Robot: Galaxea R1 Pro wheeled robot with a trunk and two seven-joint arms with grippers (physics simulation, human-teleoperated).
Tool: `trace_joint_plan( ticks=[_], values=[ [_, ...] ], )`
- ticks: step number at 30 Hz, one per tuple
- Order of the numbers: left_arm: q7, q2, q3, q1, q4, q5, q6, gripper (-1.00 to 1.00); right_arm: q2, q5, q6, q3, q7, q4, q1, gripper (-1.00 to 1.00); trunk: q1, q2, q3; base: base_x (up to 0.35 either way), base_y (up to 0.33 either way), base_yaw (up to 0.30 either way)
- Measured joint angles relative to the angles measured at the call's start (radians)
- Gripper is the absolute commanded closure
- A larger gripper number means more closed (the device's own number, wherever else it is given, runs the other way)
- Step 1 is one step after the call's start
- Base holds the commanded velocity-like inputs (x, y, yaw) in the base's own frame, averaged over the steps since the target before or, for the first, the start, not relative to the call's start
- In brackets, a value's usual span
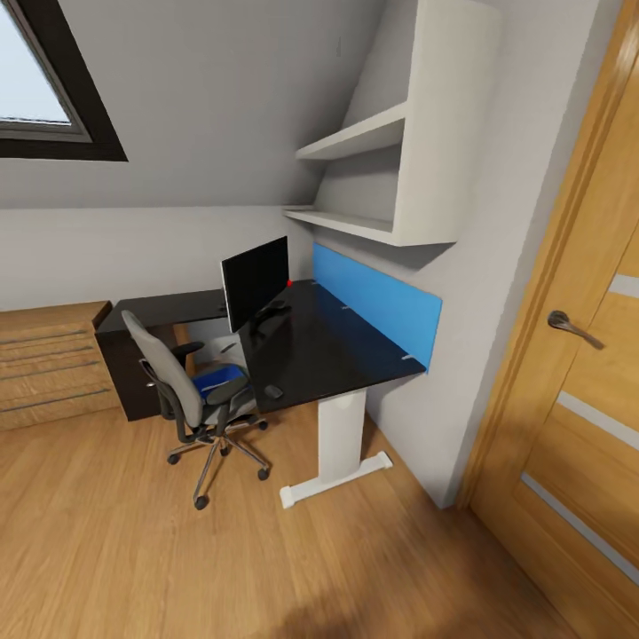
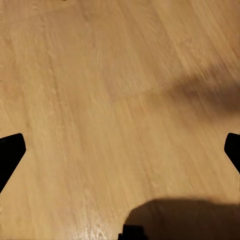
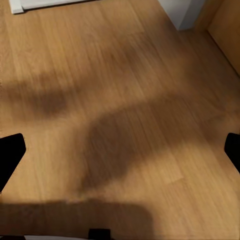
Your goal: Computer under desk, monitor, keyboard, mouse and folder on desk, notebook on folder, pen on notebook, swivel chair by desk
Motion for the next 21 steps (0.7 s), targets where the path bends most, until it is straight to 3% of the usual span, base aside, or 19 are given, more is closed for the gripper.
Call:
trace_joint_plan(
  ticks=[7,21],
  values=[
    [-0.002,0.0,0.025,0.0,0.0,-0.001,0.0,-1.0,0.002,0.0,-0.001,0.0,-0.001,0.0,0.0,-1.0,0.0,0.0,0.0,0.0,0.234,0.169],
    [0.006,0.0,0.029,0.0,0.002,-0.001,0.0,-1.0,0.001,0.0,0.0,0.0,-0.001,0.0,0.0,-1.0,0.0,0.0,0.0,0.0,0.018,0.277]
  ],
)
